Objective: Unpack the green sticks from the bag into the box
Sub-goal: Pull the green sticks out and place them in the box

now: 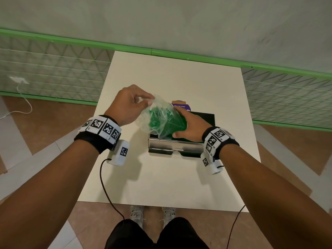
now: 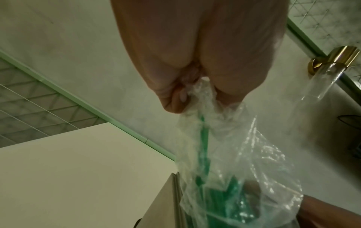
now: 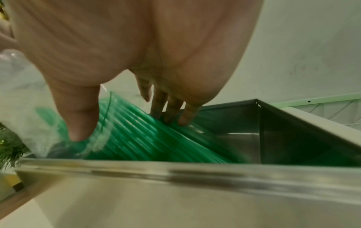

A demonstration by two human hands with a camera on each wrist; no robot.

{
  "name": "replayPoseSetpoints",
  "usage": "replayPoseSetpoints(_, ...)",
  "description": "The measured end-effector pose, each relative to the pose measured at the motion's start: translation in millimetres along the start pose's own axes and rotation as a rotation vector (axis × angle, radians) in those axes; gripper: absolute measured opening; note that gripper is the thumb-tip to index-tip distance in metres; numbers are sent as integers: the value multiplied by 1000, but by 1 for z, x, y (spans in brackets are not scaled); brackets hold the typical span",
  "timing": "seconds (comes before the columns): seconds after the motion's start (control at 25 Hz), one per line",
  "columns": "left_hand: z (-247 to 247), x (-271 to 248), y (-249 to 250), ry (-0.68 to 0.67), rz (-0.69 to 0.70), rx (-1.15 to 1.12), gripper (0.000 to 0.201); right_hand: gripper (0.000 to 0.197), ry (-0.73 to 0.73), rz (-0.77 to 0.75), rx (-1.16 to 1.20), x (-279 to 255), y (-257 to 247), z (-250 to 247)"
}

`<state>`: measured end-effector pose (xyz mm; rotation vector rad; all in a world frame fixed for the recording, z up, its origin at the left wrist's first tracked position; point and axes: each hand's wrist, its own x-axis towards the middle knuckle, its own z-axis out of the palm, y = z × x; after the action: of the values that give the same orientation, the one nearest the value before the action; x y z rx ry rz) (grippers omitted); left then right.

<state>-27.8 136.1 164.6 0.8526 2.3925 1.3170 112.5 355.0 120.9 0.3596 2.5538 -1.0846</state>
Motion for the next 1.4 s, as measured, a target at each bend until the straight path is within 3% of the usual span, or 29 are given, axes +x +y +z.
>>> replayPoseSetpoints(0.2,-6,-4,0,129,-28,3,18,85,22,-75,-121,0,0,8)
replayPoseSetpoints(0.4,-13,-9,-2,225,-117,-112,16,87,13,-107,-180,3,0,14)
replayPoseSetpoints(0.6,-4,-16,-18,-9,-183,-95,32,80,35,-163,-159,9,-12,20)
replayPoseSetpoints(0.76,16,-17,-21,-61,-177,-185,37,72,14,-202,-158,13,-15,22)
replayPoseSetpoints(0.84,26,-14,-18,-117,-231,-348,40,59,25,-237,-125,15,-16,24)
replayPoseSetpoints(0.96,29,-8,-10,-125,-343,-550,51,30,45,-283,-122,17,-17,25)
replayPoseSetpoints(1.16,13,-1,-11,-5,-280,-523,48,21,34,-277,-99,24,-19,26)
replayPoseSetpoints(1.4,-9,1,-20,154,-248,-539,50,65,29,-231,-111,24,-17,30)
